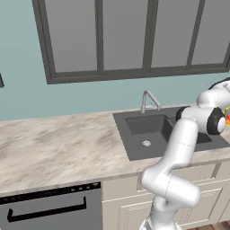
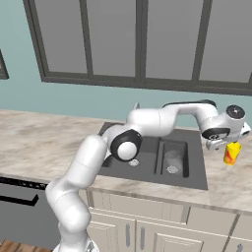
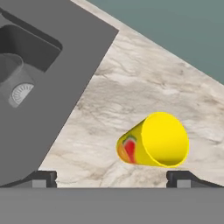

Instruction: Move any existing items from the left basin to the right basin for drying. Then move the cup from the counter to the left basin of the sink for washing.

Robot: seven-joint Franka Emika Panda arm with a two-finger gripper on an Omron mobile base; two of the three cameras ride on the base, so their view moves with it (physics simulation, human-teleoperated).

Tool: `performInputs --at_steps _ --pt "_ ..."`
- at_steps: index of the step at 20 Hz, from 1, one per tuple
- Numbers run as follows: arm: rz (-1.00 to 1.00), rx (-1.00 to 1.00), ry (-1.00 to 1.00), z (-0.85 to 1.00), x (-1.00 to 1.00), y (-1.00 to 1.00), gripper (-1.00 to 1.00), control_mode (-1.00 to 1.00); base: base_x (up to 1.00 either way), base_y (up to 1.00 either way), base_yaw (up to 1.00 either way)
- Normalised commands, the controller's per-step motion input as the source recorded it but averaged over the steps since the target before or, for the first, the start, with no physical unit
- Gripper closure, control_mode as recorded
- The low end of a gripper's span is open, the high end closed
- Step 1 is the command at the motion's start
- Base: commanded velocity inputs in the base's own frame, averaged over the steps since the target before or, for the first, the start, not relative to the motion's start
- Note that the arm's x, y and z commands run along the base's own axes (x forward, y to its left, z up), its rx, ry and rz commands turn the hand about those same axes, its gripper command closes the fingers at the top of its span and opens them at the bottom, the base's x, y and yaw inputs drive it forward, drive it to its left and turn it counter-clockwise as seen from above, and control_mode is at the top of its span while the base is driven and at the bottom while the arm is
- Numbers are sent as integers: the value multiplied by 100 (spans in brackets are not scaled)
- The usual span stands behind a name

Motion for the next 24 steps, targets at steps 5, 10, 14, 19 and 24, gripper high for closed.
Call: performInputs --at_steps 5,10,14,19,24 --pt "0 -11 2 -3 11 -10 -100 -100 0 0 0" --pt "0 -10 5 -10 8 -2 -100 -100 0 0 0" --pt "0 -3 7 -20 15 -2 -100 -100 0 0 0" --pt "0 -1 6 -32 10 -3 -100 -100 0 0 0" --pt "0 0 1 -7 12 -10 -100 -100 0 0 0"
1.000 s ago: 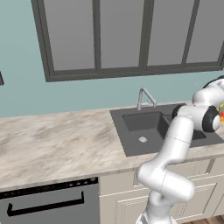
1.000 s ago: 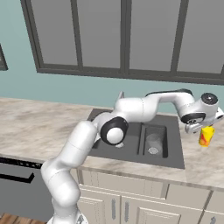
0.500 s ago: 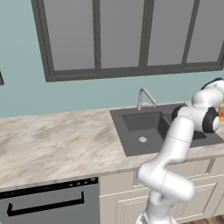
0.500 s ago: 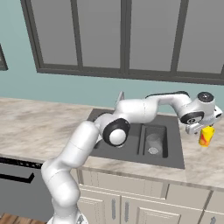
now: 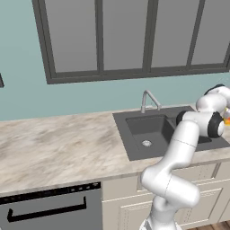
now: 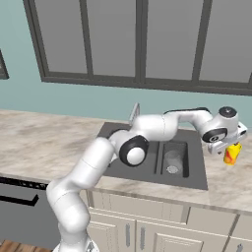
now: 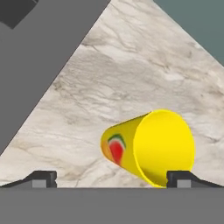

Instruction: Move any existing items from the left basin to the right basin for drying. Then move the cup from the counter to the left basin of the sink for washing.

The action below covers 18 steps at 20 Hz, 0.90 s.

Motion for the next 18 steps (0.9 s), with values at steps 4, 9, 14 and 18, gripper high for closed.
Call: performInputs --at_steps 4,9,14,18 --pt "0 0 0 -2 20 -7 -100 -100 0 0 0" --pt "0 0 0 -4 16 -9 -100 -100 0 0 0" --pt "0 0 0 -9 2 -12 -100 -100 0 0 0" --pt "0 0 2 -18 0 -8 -100 -100 0 0 0"
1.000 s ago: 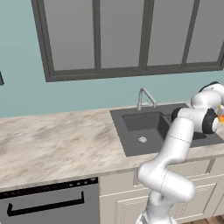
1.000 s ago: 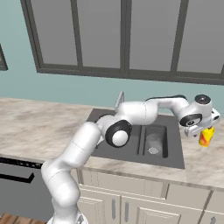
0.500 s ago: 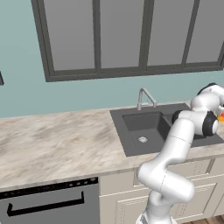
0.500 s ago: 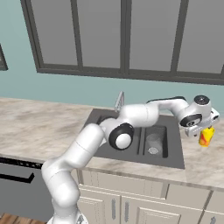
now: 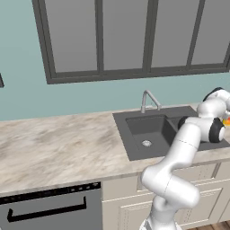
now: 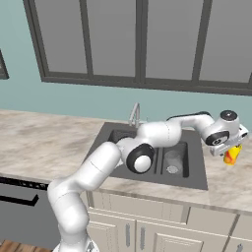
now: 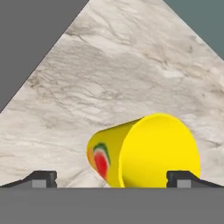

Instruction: Move any existing items from the left basin to the right basin for drying. Then move the cup from the counter to the left basin of the sink for washing.

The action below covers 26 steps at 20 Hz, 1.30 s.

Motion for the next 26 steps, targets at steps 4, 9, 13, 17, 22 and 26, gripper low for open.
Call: performInputs --at_steps 4,9,13,17,22,26 --pt "0 0 3 -22 0 0 100 -100 0 0 0" --pt "0 0 3 -23 0 0 100 -100 0 0 0" --pt "0 0 2 -16 0 0 100 -100 0 0 0" --pt "0 0 0 -3 0 0 100 -100 0 0 0" --pt "0 0 0 26 -4 0 100 -100 0 0 0" --pt "2 7 0 49 -69 10 100 -100 0 0 0"
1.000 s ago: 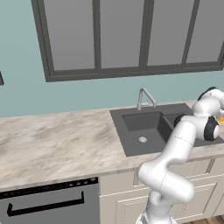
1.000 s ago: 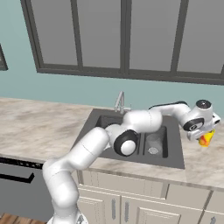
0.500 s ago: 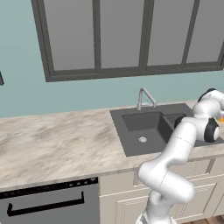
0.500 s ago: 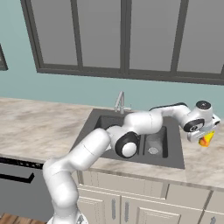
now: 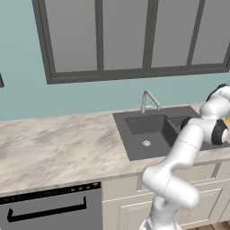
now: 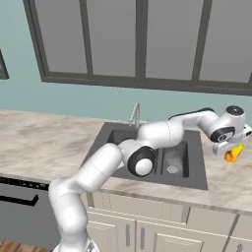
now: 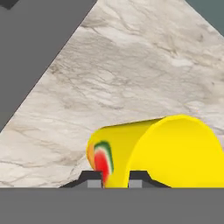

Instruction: Move any existing items from the left basin to the right basin for drying. Then move the cup from the counter to the left basin of the sink for washing.

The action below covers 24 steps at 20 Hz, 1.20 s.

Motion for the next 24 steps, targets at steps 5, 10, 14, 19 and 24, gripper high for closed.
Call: performInputs --at_steps 5,10,14,19,24 --pt "9 7 0 6 -100 45 100 -100 0 0 0" --pt "17 3 -2 0 -100 79 100 -100 0 0 0" --pt "23 0 -17 0 -100 100 100 -100 0 0 0" --pt "29 -7 -25 0 -92 100 100 -100 0 0 0" --pt "42 -19 -24 0 -58 100 100 -100 0 0 0"
